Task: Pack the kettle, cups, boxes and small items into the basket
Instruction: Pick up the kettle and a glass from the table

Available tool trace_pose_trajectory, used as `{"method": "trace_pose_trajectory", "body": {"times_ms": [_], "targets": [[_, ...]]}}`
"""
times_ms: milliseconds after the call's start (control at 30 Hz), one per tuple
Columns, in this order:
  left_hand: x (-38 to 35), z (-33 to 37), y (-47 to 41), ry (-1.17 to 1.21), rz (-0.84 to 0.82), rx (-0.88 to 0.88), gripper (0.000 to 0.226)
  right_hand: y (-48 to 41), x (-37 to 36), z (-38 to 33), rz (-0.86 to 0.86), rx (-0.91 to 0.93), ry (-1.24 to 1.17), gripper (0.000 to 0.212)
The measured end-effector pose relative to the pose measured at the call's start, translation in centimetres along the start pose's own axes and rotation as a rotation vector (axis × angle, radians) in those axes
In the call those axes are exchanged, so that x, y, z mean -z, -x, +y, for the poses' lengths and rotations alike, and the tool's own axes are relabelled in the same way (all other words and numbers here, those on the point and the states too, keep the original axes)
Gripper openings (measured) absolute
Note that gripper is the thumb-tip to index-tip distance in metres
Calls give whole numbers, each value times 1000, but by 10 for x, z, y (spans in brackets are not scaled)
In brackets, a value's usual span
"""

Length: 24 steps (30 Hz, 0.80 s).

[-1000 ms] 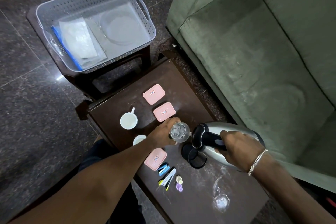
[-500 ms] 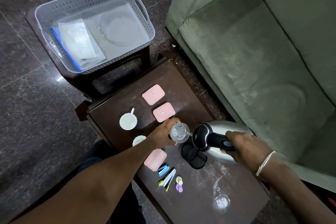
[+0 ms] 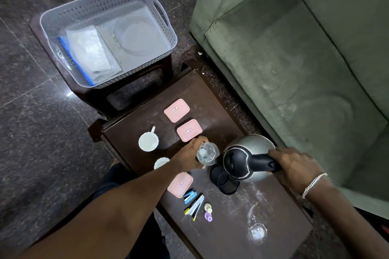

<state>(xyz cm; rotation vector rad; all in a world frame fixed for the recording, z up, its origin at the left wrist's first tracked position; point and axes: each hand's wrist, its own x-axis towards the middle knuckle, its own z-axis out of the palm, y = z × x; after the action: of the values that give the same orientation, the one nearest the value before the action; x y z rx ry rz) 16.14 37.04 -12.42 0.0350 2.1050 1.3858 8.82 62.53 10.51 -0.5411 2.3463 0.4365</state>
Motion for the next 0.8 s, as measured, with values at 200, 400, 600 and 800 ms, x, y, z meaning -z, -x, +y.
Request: {"method": "trace_pose_trajectory", "body": {"times_ms": [200,400,600,800], "targets": [[4,-1,7,6,-42,30,104,3,-11,9,17,-35,-127,30],[10,2,21,62,11,77,112,6,-22,25,16,-25,-264,34],[5,14,42,57,112,27,112,22,-20,35,97,-80,-466,42],[13,41,52,109,119,-127,108,32,-6,27,169,-94,-593,42]]}}
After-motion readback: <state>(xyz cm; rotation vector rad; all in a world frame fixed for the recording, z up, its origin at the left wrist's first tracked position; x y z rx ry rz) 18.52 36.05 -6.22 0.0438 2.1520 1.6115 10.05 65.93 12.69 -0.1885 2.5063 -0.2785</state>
